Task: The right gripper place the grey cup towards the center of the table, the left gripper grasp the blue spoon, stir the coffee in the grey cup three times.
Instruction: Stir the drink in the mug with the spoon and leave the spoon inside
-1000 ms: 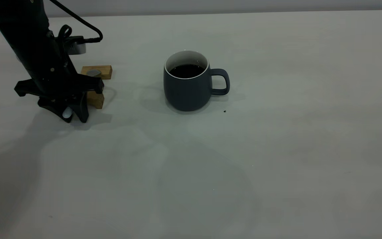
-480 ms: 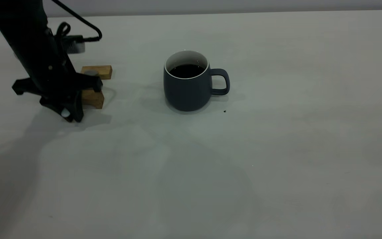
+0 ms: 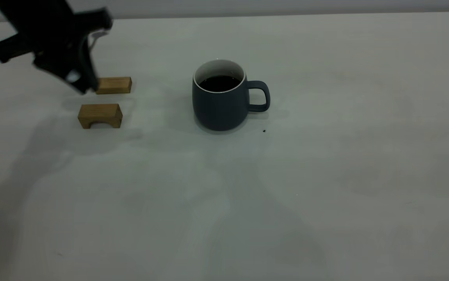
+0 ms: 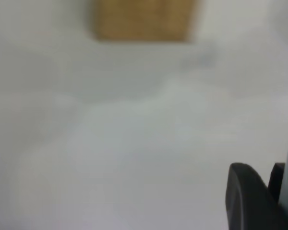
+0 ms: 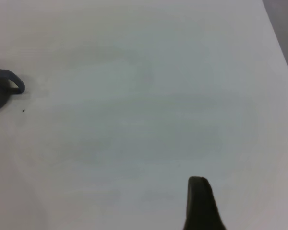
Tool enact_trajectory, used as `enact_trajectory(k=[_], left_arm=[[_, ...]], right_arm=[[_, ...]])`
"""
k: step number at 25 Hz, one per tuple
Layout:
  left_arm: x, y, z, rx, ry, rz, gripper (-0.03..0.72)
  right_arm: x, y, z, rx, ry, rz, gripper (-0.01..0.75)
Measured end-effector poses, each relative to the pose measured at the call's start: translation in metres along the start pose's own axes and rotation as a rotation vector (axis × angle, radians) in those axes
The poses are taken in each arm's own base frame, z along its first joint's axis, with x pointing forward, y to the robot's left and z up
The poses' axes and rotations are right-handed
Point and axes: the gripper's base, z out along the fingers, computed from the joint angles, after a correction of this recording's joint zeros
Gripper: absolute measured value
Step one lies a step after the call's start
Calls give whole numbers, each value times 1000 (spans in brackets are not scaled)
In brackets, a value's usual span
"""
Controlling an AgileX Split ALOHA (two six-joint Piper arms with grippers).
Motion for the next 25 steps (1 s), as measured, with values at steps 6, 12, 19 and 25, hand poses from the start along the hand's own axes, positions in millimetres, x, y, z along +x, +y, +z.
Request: enact_trajectory(k=[6,12,19,25], left_arm=[[10,-50,-3,373,62,-40,133],[6,-71,-12,604,62,-186,133],[1,-80,-19,733,125,-461,133],[4,-80,-22,729,311,-800,133]], right_arm=[[0,0,0,0,0,0,529],[0,0,0,0,0,0,529],[0,0,0,0,0,0,529],[0,0,0,0,0,0,529]])
